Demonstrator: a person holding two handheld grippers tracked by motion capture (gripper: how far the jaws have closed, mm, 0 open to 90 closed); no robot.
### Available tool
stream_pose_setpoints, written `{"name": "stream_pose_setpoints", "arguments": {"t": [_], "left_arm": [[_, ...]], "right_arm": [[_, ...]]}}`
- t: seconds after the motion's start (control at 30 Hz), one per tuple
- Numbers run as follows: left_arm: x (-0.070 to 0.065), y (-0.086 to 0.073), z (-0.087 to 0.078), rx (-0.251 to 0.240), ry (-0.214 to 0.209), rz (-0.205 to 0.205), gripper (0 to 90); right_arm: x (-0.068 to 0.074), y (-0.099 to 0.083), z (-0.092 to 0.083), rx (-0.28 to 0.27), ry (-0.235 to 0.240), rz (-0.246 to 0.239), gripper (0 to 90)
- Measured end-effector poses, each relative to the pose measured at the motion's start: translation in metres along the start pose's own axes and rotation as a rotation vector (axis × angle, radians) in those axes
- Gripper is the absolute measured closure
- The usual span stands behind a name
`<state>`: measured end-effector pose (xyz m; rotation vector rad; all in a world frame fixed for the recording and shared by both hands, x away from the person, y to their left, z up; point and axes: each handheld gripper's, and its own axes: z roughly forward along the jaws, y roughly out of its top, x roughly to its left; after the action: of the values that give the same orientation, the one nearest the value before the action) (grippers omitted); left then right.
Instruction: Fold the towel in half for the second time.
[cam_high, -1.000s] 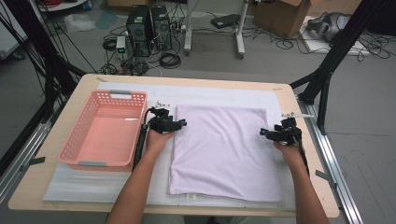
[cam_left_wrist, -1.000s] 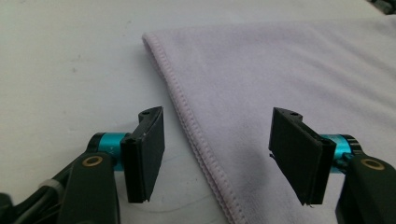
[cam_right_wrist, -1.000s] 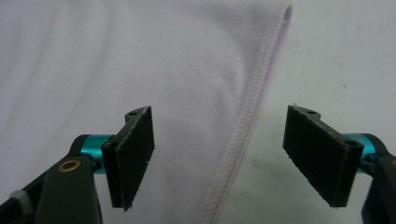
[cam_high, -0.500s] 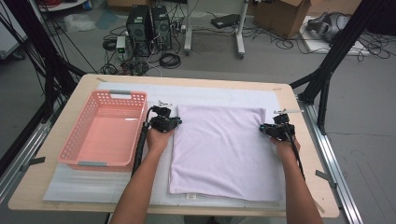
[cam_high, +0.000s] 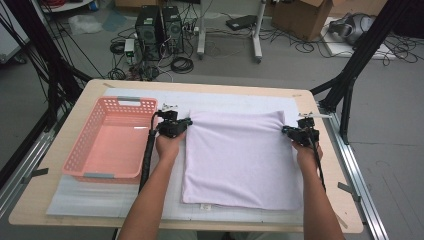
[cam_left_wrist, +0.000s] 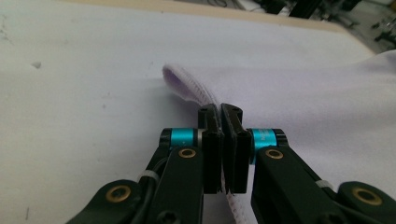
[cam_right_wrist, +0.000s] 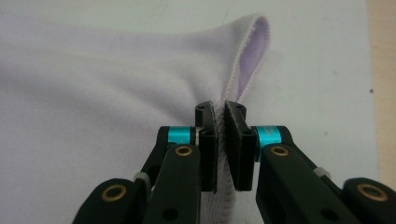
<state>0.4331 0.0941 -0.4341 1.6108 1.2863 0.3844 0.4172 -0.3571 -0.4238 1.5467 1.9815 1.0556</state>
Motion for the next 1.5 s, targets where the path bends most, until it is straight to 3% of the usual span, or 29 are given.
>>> {"name": "stream_pose_setpoints", "arguments": {"t": [0.13, 0.3, 0.43, 0.6, 0.77, 1.07, 1.33, 1.5], "left_arm": [[-0.001, 0.007, -0.006, -0.049, -0.036, 0.006, 86.8], [-0.006, 0.007, -0.017, -0.022, -0.075, 0.005, 86.8], [-0.015, 0.011, -0.029, -0.008, -0.079, 0.050, 86.7], [-0.024, 0.013, -0.048, -0.019, -0.104, 0.073, 86.6], [-0.031, 0.000, -0.066, -0.015, -0.125, 0.102, 86.6], [-0.041, -0.023, -0.088, 0.014, -0.166, 0.131, 86.5], [-0.043, -0.051, -0.101, 0.060, -0.178, 0.160, 86.5], [-0.038, -0.063, -0.103, 0.096, -0.180, 0.148, 85.4]], "right_arm": [[-0.001, 0.006, -0.007, -0.053, 0.012, 0.002, 83.7], [-0.001, 0.004, -0.019, -0.078, 0.051, -0.013, 83.6], [-0.002, 0.005, -0.034, -0.080, 0.094, -0.017, 83.4], [0.002, 0.005, -0.050, -0.084, 0.118, -0.034, 83.2], [0.011, -0.001, -0.071, -0.121, 0.134, -0.063, 82.8], [0.017, -0.036, -0.097, -0.115, 0.183, -0.076, 82.8], [0.025, -0.067, -0.108, -0.095, 0.204, -0.075, 82.8], [0.026, -0.080, -0.112, -0.063, 0.208, -0.065, 82.7]]}}
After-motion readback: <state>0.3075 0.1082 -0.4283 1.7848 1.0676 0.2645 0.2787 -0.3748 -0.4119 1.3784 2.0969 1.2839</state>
